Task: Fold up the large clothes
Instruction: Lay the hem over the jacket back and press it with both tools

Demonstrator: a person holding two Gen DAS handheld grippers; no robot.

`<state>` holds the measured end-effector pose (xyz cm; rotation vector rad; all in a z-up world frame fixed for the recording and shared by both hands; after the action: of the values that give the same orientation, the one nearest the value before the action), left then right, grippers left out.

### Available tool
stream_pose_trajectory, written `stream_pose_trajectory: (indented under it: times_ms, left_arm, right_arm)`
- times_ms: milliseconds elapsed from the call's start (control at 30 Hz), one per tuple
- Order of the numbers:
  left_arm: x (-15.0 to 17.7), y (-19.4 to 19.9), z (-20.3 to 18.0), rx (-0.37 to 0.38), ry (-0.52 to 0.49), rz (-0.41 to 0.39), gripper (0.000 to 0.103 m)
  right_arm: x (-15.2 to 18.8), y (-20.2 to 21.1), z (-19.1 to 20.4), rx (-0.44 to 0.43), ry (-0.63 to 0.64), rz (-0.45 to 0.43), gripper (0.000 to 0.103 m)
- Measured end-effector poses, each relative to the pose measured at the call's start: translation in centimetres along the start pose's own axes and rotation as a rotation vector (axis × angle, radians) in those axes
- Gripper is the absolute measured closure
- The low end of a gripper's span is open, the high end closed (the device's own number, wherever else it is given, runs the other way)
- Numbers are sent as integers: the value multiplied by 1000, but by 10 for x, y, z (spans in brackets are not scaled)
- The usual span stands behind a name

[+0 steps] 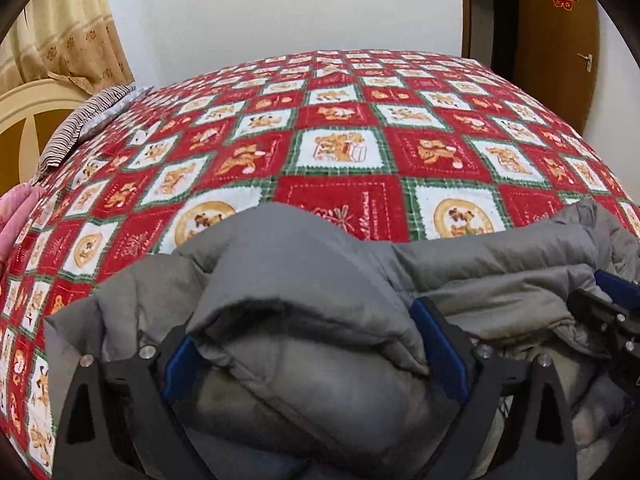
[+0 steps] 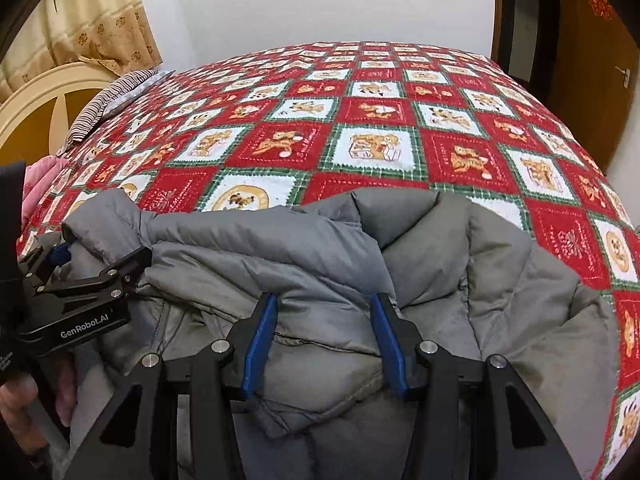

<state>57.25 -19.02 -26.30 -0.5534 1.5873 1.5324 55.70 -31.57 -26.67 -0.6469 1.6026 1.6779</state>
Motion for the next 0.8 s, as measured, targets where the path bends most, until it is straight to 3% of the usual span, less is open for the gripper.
stream_pose_trajectory:
  times_ms: [800]
  left_arm:
    - [8, -11, 1, 9, 33, 37, 0]
  right_arm:
    - [8, -11, 5, 51, 53, 7, 53]
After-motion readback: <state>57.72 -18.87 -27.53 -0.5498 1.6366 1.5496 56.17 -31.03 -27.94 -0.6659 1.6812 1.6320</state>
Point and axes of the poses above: each gripper's, at about its wrist camera, not at the fingertips, and y roughly against the way its jaws point, z to its left, x to its underside, the point moved 9 cm from there along -y, roughly the way its jaws point, and after that the axes turned 13 degrees about -z, right-handed, at the moved point
